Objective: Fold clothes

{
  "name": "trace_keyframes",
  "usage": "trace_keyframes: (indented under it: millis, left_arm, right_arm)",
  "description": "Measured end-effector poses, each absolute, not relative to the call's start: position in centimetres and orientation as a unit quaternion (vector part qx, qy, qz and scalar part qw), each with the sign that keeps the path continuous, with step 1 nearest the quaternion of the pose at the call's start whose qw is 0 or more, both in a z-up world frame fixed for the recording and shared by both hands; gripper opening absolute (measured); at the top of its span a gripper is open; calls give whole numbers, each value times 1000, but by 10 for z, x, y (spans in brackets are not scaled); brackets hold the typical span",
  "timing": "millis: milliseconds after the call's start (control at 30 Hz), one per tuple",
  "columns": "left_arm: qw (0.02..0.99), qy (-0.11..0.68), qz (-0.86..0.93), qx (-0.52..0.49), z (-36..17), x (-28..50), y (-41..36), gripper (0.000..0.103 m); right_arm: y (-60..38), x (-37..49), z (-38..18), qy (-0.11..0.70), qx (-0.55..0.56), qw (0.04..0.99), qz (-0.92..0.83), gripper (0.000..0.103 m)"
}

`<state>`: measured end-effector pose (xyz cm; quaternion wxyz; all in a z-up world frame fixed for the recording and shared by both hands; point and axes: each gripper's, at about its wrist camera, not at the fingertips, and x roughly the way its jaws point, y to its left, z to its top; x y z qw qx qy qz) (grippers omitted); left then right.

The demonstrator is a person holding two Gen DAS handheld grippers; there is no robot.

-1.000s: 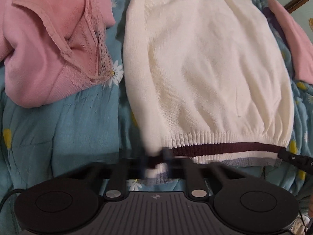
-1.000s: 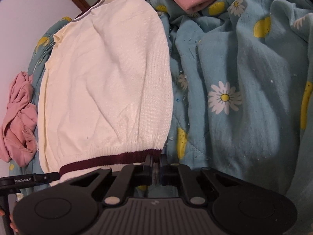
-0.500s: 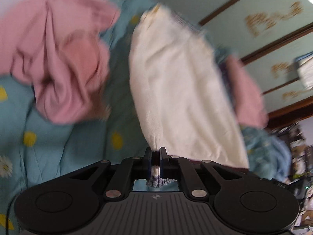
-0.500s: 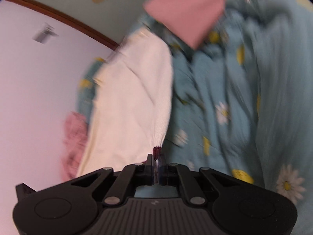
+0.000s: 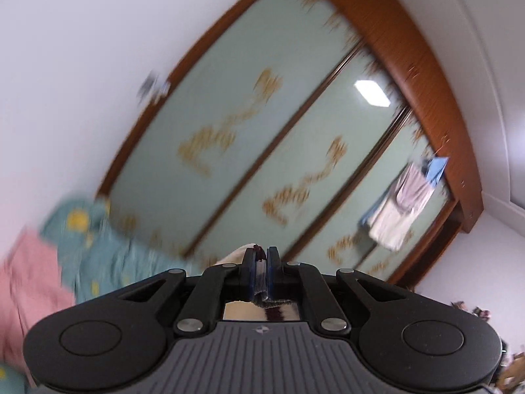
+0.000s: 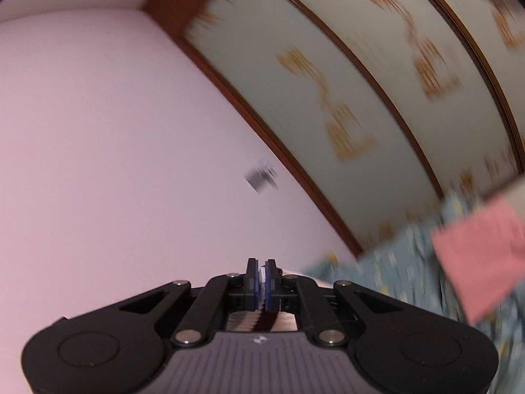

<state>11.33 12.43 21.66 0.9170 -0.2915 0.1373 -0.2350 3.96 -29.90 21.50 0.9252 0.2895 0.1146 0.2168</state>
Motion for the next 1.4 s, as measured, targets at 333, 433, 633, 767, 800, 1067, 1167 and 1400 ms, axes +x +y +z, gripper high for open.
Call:
trace_keyframes:
  millis: [333, 433, 633, 767, 800, 1067, 1167, 1400]
  left_arm:
    - [909, 235, -220, -263, 244, 190, 101, 6]
    - [901, 282, -207, -255, 195, 233, 83, 6]
    - [886, 384, -145, -215, 81, 333, 72, 6]
    - [860, 431, -127, -243, 28, 366, 94, 6]
    - [852, 443, -123, -253, 14, 374, 100, 6]
    - [833, 494, -99, -228, -54, 394, 121, 19]
    - [828, 510, -100, -209, -75, 395, 119, 19]
    - [826, 520, -106, -190, -92, 387, 121, 28]
  right_arm:
    - [-312, 96, 263, 111, 269, 943, 164, 0]
    - [-312, 145, 220, 165, 258, 941, 144, 0]
    - [-306, 243, 42, 331, 261, 892, 161, 6]
    - [-287, 279, -63, 428, 218, 863, 157, 23]
    - [-277, 282, -92, 456, 216, 848, 161, 23]
    - [-204, 308, -237, 565, 260, 752, 217, 23]
    - [-181, 306, -252, 585, 250, 739, 220, 30]
    - [-193, 292, -206, 537, 290, 762, 217, 6]
